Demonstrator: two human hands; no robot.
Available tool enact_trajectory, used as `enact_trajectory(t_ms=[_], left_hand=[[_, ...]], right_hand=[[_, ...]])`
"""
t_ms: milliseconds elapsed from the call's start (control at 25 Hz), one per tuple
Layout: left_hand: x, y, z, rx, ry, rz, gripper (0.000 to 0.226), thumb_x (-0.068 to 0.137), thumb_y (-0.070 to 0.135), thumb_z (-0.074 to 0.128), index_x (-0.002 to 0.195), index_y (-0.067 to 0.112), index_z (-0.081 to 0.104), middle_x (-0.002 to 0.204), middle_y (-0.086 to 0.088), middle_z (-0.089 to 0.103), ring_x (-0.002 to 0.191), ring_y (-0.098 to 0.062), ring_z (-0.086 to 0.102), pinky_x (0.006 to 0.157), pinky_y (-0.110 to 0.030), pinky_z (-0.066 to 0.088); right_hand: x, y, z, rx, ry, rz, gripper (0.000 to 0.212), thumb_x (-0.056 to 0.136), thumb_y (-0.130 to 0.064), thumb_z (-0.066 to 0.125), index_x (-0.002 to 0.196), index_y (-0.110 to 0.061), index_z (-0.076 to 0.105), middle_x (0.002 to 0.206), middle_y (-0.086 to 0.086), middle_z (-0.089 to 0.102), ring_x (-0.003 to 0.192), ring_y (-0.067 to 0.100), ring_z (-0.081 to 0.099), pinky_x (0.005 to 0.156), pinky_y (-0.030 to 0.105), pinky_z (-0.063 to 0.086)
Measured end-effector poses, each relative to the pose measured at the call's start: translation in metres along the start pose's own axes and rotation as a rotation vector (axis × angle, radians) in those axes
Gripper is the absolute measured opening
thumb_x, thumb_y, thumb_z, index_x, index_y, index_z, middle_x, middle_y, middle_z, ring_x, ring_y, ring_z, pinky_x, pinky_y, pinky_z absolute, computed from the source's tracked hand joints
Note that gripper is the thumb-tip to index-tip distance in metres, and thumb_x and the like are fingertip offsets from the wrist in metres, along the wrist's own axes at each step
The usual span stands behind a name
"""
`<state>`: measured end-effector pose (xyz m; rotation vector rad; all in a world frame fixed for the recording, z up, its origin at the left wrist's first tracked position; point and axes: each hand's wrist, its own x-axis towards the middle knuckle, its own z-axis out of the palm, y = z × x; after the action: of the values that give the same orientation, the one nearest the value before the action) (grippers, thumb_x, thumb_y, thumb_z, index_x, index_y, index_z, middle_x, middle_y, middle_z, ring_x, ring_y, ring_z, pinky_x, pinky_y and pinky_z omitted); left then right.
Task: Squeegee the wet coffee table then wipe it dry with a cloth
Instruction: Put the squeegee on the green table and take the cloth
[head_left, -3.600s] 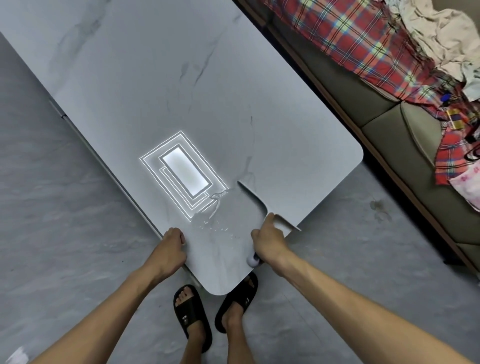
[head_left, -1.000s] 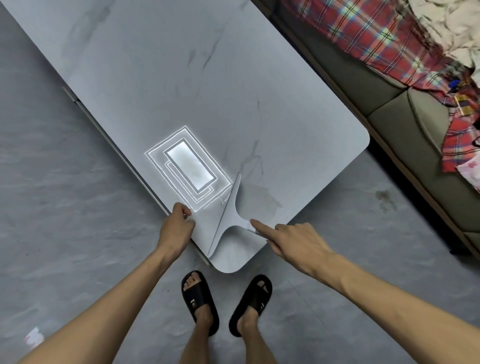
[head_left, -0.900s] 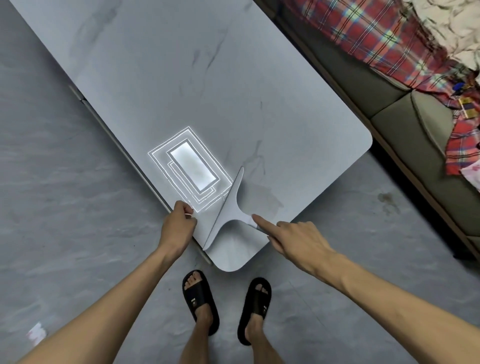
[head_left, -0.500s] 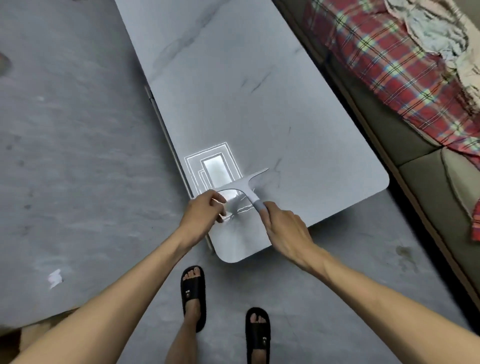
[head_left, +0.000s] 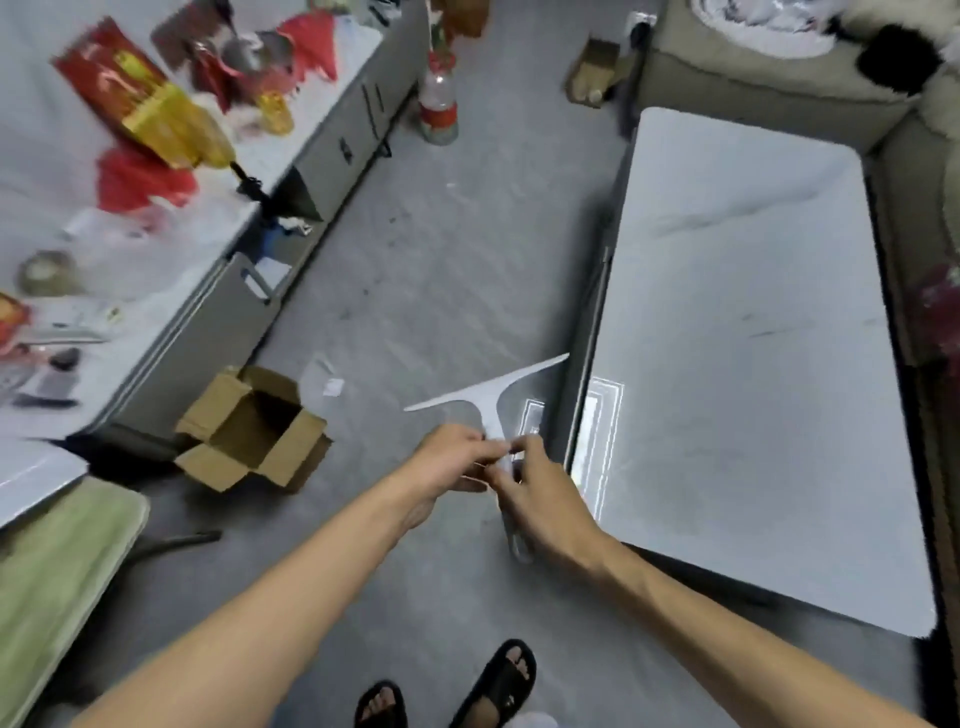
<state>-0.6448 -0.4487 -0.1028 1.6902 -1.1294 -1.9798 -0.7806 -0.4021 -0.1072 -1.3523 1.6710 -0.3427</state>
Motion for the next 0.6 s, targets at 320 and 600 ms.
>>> enact_trajectory(t_ms=[320, 600], left_hand=[[-0.198, -0.134, -0.206, -0.054, 0.331, 0.009, 0.004, 0.089, 0.011, 0.062, 0.087, 0.008, 0.061, 0.069, -0.003, 0.054, 0.065, -0.012, 0.054, 0.056, -0.018, 0.045], [-0.358, -0.301, -0.337, 0.036, 0.418, 0.002, 0.02, 0.089, 0.01, 0.065, 0.1, -0.006, 0.062, 0.079, -0.012, 0.05, 0.075, -0.018, 0.044, 0.059, -0.024, 0.033]], right_hand=[[-0.052, -0.173, 0.186, 0.019, -0.462, -0.058, 0.029, 0.098, -0.038, 0.05, 0.106, -0.013, 0.062, 0.092, 0.008, 0.064, 0.057, 0.019, 0.061, 0.051, 0.027, 0.045], [-0.147, -0.263, 0.415, 0.389, -0.599, 0.208, 0.015, 0.097, -0.018, 0.056, 0.095, -0.003, 0.058, 0.075, 0.008, 0.056, 0.056, 0.016, 0.054, 0.05, 0.023, 0.04]])
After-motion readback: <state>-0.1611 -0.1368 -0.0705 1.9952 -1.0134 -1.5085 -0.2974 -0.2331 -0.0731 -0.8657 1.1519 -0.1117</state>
